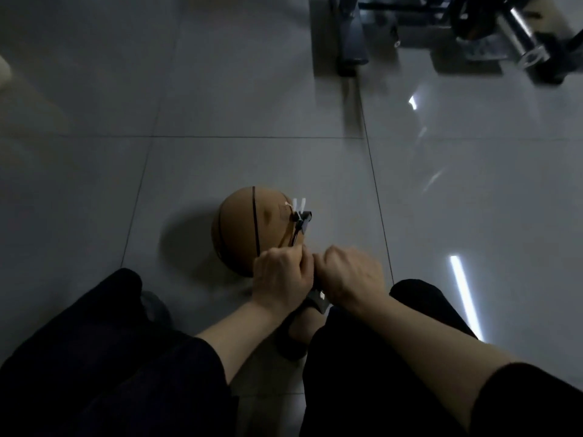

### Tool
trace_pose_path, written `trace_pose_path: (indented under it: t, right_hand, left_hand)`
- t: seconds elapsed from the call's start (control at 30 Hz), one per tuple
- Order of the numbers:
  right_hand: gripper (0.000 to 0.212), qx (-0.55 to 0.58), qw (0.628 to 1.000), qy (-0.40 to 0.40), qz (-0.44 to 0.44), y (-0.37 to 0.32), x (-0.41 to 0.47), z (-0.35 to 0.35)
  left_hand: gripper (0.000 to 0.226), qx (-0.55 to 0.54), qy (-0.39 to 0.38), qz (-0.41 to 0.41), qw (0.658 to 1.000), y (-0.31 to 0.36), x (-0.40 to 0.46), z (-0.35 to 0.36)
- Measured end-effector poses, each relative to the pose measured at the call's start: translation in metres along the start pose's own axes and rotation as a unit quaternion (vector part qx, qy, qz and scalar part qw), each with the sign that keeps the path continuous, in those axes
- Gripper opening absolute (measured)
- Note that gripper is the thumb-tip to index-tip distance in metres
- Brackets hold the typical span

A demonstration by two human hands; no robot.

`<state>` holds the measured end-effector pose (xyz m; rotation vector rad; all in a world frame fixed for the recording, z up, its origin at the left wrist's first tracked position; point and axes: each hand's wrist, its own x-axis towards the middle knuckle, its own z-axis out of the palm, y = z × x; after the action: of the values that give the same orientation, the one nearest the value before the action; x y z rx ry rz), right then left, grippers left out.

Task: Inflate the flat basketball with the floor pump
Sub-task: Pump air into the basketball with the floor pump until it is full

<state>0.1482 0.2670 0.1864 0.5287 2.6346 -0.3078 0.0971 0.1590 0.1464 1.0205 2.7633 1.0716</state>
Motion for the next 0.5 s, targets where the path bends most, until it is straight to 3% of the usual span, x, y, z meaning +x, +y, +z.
trace_pose_path:
  t: [0.5]
  right_hand:
    - [0.036, -0.022, 0.999, -0.008, -0.046, -0.002, 0.047, 0.038]
  left_hand:
    - [0.042, 0.020, 0.022, -0.033, 0.999, -0.048, -0.003, 0.046]
